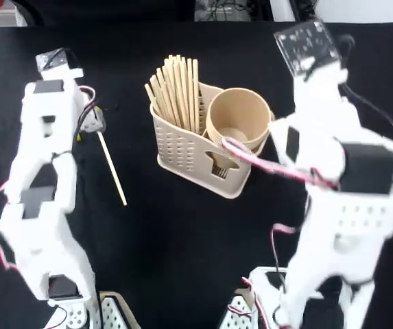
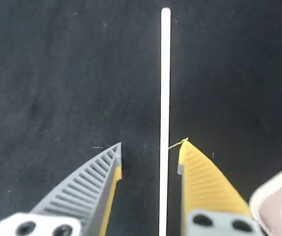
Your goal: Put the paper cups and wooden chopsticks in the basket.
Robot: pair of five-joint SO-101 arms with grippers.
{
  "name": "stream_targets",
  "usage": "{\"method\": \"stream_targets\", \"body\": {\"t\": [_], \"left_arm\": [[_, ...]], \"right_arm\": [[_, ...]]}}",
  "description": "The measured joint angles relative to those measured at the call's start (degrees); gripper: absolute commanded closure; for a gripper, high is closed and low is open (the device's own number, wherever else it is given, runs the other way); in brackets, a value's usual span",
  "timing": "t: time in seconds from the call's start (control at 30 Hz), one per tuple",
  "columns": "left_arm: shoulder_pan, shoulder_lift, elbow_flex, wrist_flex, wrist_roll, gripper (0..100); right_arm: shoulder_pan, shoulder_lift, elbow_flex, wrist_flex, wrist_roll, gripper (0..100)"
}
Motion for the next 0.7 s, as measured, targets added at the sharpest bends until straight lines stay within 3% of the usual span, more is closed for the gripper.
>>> {"method": "stream_targets", "body": {"t": [0.3,0.53,0.7], "left_arm": [[0.0,25.4,-33.6,13.1,2.2,81],[0.0,41.1,-55.4,16.8,3.3,82],[0.1,48.6,-65.9,20.2,3.4,97]], "right_arm": [[0.1,-8.2,9.1,0.0,2.1,72.5],[1.3,-8.3,10.3,0.0,1.9,72.6],[6.0,-8.3,10.3,0.0,1.8,72.6]]}}
